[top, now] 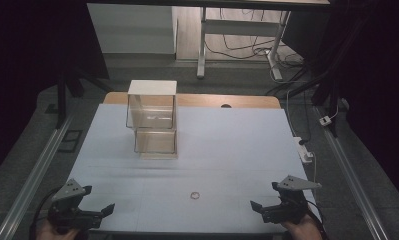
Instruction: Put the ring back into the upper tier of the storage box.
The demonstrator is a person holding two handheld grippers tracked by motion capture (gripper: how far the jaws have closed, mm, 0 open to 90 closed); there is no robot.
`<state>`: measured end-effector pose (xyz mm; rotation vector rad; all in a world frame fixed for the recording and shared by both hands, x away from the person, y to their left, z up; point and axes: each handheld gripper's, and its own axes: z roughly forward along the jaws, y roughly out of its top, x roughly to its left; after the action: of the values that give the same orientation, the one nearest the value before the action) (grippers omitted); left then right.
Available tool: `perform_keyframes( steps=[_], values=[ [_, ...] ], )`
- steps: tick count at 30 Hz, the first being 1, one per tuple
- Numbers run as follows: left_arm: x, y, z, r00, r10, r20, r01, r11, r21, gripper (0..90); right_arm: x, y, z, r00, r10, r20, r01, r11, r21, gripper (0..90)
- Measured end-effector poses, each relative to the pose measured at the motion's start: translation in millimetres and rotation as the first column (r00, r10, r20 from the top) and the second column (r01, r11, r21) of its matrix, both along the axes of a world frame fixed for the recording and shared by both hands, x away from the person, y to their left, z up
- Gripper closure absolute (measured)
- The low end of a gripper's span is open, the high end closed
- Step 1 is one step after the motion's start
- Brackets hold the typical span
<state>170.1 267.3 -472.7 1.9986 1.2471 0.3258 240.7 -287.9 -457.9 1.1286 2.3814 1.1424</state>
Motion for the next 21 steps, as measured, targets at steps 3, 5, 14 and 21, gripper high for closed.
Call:
perform_keyframes(
  steps=[3,5,14,21],
  values=[
    [2.1,1.2,-1.0,0.9998,-0.016,0.008,0.016,0.9997,-0.019,0.8,1.1,-0.3,-0.1,0.9998,-0.013,-0.013,0.013,1.0,0.002,0.0],
    [3.1,2.0,-1.5,0.9996,-0.027,0.008,0.027,0.999,-0.034,0.2,2.0,-0.7,-0.4,0.9997,-0.008,-0.021,0.009,1.0,0.013,0.0],
    [4.9,0.5,-2.7,0.9989,-0.047,-0.003,0.047,0.9985,-0.029,0.0,2.0,1.2,-0.8,0.9997,-0.009,-0.024,0.009,1.0,-0.009,0.0],
    [5.3,-1.1,-3.1,0.9982,-0.06,-0.01,0.059,0.998,-0.021,0.0,2.5,2.4,-1.0,0.9996,-0.009,-0.028,0.008,1.0,-0.017,0.0]
  ],
)
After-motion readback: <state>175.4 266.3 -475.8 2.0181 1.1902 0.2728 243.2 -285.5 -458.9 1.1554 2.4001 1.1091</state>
